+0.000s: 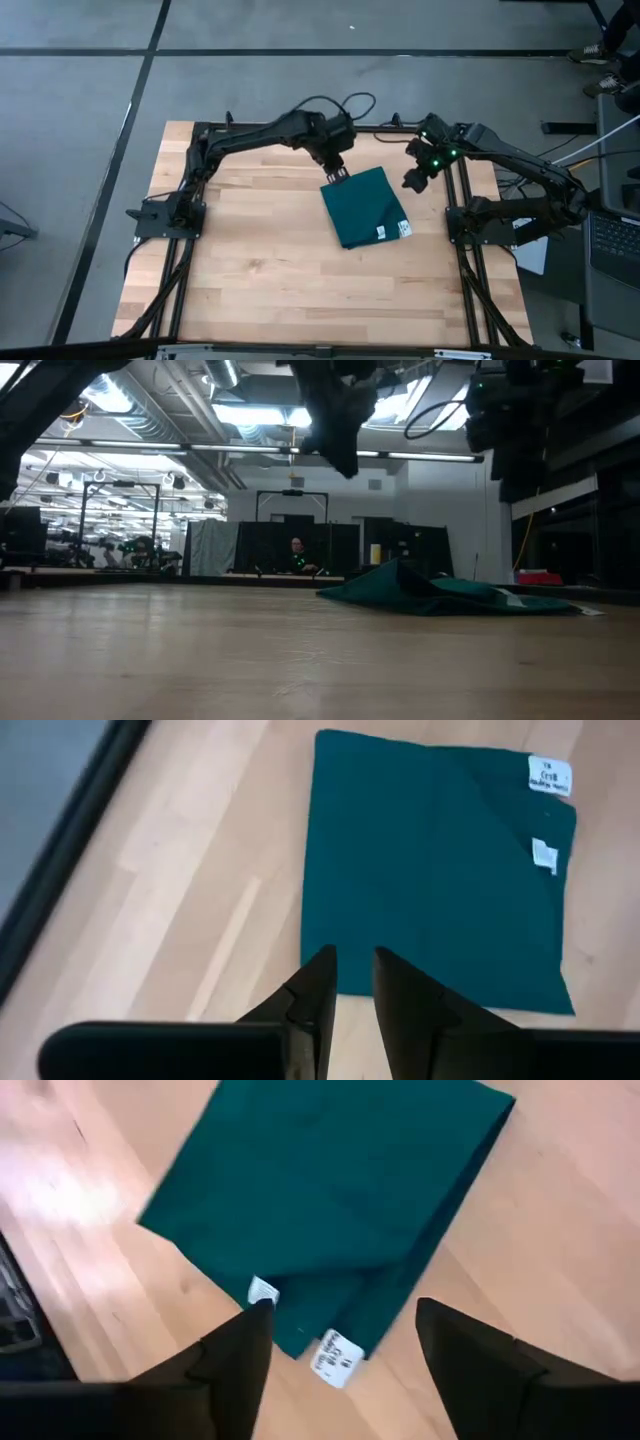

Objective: Fold microfiber towels
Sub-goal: Fold the black towel on the table

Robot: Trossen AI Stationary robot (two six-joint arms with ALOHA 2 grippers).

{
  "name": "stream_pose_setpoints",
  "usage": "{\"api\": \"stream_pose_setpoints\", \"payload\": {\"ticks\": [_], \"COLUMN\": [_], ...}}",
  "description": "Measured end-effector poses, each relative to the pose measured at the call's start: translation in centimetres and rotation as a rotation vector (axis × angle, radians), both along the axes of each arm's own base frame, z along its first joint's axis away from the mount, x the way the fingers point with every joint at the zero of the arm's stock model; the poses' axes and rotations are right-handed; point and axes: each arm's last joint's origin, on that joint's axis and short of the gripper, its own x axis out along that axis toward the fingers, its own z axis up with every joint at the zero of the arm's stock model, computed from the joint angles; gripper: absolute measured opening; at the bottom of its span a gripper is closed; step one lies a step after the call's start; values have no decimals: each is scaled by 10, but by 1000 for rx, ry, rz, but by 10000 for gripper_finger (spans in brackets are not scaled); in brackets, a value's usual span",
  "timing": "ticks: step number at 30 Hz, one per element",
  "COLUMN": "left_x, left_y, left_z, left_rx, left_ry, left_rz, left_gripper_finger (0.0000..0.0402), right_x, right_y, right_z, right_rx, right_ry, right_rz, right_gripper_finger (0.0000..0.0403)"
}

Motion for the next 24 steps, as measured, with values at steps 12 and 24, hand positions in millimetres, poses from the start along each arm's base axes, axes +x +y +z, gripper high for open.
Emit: {"api": "stream_pose_setpoints", "payload": {"ticks": [12, 24], "left_x": [1, -5], "left_y": [39, 67], "left_z": [-35, -43], "left_rx": [15, -8], "left_ry": [-59, -126], "left_rz": [28, 1], "left_gripper_finger": [61, 59], "right_x": [2, 9], "right_y": [23, 47], "right_z": [-68, -97], "right_rx": [397, 453], "right_ry": [1, 2], "right_rz": [-153, -210], "right_gripper_finger": [190, 156]}}
